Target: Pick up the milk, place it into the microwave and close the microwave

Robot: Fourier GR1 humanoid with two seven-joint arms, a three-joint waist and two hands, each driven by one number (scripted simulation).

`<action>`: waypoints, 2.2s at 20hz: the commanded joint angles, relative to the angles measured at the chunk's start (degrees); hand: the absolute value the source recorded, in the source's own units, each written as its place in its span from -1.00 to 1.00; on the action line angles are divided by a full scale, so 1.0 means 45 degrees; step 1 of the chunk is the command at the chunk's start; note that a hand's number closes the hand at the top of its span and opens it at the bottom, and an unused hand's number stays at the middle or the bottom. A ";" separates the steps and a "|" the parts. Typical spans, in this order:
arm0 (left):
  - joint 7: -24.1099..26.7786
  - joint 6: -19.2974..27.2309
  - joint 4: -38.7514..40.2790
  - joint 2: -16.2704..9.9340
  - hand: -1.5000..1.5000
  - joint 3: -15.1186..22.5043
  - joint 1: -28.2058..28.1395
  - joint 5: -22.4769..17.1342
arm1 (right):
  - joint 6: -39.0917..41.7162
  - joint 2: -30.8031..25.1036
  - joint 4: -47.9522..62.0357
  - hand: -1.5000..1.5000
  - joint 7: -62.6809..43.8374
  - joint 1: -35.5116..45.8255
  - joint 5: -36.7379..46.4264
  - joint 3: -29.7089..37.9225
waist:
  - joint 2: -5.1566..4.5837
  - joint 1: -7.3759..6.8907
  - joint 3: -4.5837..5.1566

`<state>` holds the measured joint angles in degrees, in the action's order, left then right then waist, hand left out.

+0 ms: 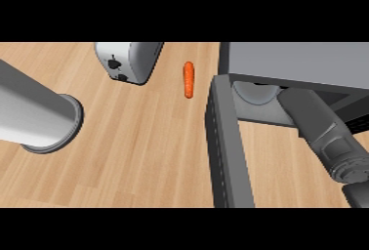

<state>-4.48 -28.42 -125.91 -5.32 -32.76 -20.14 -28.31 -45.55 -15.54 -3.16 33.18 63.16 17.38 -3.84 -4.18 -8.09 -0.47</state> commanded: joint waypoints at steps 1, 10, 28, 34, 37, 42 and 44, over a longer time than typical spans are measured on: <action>0.0084 -0.0070 0.0215 -0.0035 -1.00 0.0158 0.0277 0.0150 | 0.0377 0.0091 -0.0141 -1.00 0.0349 0.0249 0.0037 -0.0014 | -0.0001 -0.0123 0.0026; 0.0181 -0.0989 0.0690 -0.0079 -1.00 0.1107 0.0429 0.0550 | 0.2521 0.0448 -0.0555 -1.00 0.1570 0.0252 -0.0624 0.0610 | 0.0090 0.0090 0.0033; -0.0507 -0.1394 0.0363 0.0518 1.00 0.3297 0.1023 0.1122 | 0.8043 0.0751 -0.0583 -1.00 0.3545 -0.1144 -0.3012 0.2931 | 0.0522 0.1021 0.0054; -0.0748 -0.1121 0.0316 0.1164 1.00 0.4993 0.1266 0.2260 | 1.0547 0.1082 -0.0660 -1.00 0.4262 -0.2258 -0.3377 0.3171 | 0.0706 0.1433 0.0073; -0.1101 -0.0412 -0.0097 0.1172 1.00 0.5955 0.1110 0.2618 | 1.1619 0.1219 -0.0821 -1.00 0.4389 -0.2950 -0.3542 0.3225 | 0.0852 0.1657 0.0087; -0.1277 0.0655 0.0459 0.1178 1.00 0.7223 0.1644 0.3452 | 1.1819 0.1437 -0.1750 -1.00 0.4538 -0.4016 -0.3693 0.3186 | 0.0909 0.1750 0.0098; -0.1445 0.0708 0.0131 0.1180 1.00 0.7866 0.1335 0.3536 | 1.2227 0.1206 -0.2145 -1.00 0.4739 -0.4780 -0.3550 0.2942 | 0.0942 0.1799 0.0101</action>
<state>-9.86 -28.04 -125.16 -0.14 -2.47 -14.81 -14.80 6.74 -10.17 -10.32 53.06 45.91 1.47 10.01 -0.16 -0.41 -0.04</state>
